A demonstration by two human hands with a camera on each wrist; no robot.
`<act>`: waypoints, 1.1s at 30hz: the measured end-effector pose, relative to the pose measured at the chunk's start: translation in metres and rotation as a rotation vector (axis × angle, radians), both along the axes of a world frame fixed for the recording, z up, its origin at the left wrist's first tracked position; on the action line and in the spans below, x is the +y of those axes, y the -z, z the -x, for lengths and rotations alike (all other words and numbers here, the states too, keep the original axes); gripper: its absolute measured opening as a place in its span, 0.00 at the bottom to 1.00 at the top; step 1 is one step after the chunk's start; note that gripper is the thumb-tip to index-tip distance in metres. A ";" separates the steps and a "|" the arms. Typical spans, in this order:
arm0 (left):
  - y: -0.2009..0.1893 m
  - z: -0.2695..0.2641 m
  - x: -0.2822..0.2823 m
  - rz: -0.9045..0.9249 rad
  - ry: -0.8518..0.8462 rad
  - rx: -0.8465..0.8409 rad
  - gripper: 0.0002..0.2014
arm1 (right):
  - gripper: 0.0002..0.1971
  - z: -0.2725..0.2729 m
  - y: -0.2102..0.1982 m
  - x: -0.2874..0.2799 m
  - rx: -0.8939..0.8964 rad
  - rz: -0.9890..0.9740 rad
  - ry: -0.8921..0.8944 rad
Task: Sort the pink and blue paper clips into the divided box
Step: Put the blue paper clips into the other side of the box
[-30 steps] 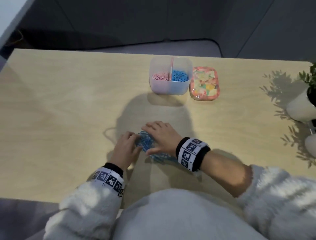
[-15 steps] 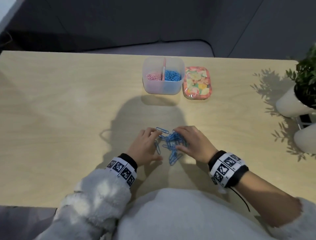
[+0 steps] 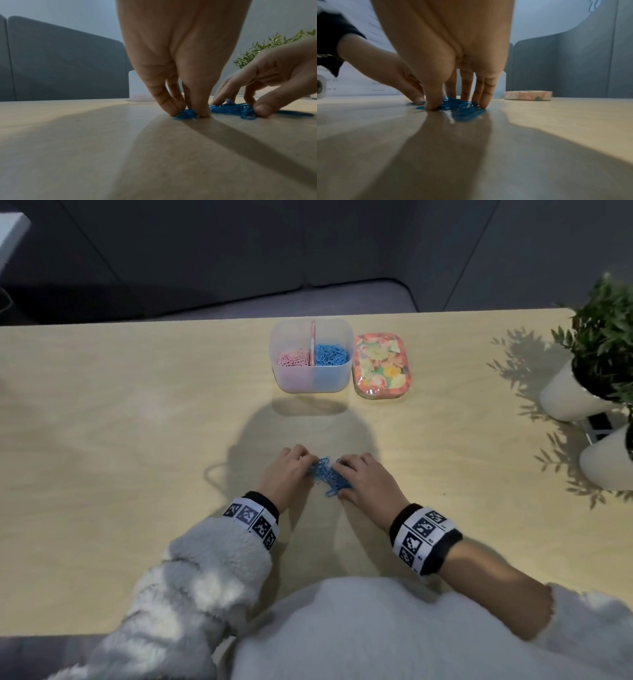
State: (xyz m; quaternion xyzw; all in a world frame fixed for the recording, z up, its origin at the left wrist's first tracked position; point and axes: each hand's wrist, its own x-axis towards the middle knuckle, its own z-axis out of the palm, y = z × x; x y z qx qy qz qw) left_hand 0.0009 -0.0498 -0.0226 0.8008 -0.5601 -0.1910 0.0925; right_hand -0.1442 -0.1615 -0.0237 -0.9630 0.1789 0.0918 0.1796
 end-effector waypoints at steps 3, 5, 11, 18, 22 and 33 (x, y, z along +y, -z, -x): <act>0.000 -0.002 -0.003 -0.009 -0.017 0.020 0.15 | 0.17 0.002 0.005 -0.003 -0.147 0.031 0.044; 0.001 -0.001 -0.002 -0.008 -0.014 0.012 0.13 | 0.12 0.004 0.005 -0.004 -0.165 0.024 0.062; 0.006 -0.002 0.002 0.000 -0.021 -0.030 0.08 | 0.06 0.007 0.006 -0.011 -0.202 -0.051 0.128; -0.029 -0.021 -0.021 0.022 -0.106 0.088 0.09 | 0.08 0.016 -0.012 -0.019 -0.211 -0.254 0.327; -0.067 -0.040 -0.058 0.201 -0.257 0.189 0.06 | 0.06 0.024 -0.021 -0.026 -0.320 -0.344 0.511; -0.085 -0.072 -0.159 0.249 -0.459 0.252 0.04 | 0.06 0.018 -0.044 -0.048 -0.490 -0.485 0.670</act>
